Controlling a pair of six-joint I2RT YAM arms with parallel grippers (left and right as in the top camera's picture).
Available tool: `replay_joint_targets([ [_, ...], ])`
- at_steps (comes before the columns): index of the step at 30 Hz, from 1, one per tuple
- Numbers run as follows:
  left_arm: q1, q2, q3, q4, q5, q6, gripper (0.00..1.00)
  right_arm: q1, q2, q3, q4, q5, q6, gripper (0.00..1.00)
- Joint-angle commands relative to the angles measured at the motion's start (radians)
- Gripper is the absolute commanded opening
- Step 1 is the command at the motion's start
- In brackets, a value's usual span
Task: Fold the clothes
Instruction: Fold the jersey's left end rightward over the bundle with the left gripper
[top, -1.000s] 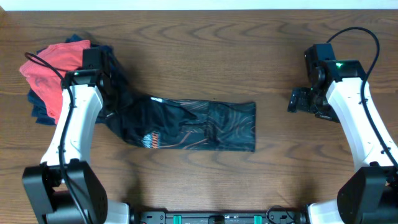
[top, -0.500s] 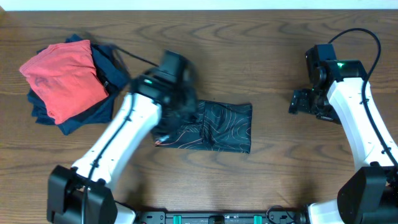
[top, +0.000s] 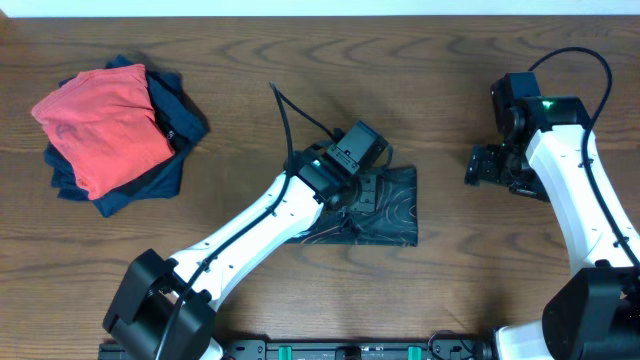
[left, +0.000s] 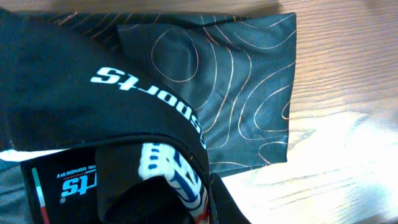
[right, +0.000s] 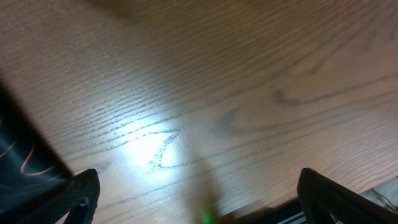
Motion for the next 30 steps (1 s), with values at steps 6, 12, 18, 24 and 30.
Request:
replay_joint_targets([
  [6, -0.004, -0.002, 0.000, 0.046, -0.019, -0.026, 0.06, -0.005, -0.001, 0.002, 0.013, -0.050, -0.022, 0.99],
  [12, -0.004, -0.002, 0.000, 0.047, -0.019, -0.026, 0.07, 0.017, -0.001, -0.096, 0.181, -0.223, -0.112, 0.82],
  [18, -0.004, -0.002, 0.000, 0.047, -0.019, -0.026, 0.06, 0.074, -0.001, -0.255, 0.400, -0.362, -0.134, 0.58],
  [24, -0.004, -0.002, 0.000, 0.047, -0.019, -0.026, 0.06, 0.123, -0.001, -0.341, 0.519, -0.363, -0.110, 0.13],
  [30, -0.004, -0.002, 0.000, 0.047, -0.019, -0.026, 0.06, 0.154, 0.001, -0.410, 0.606, -0.363, -0.068, 0.05],
])
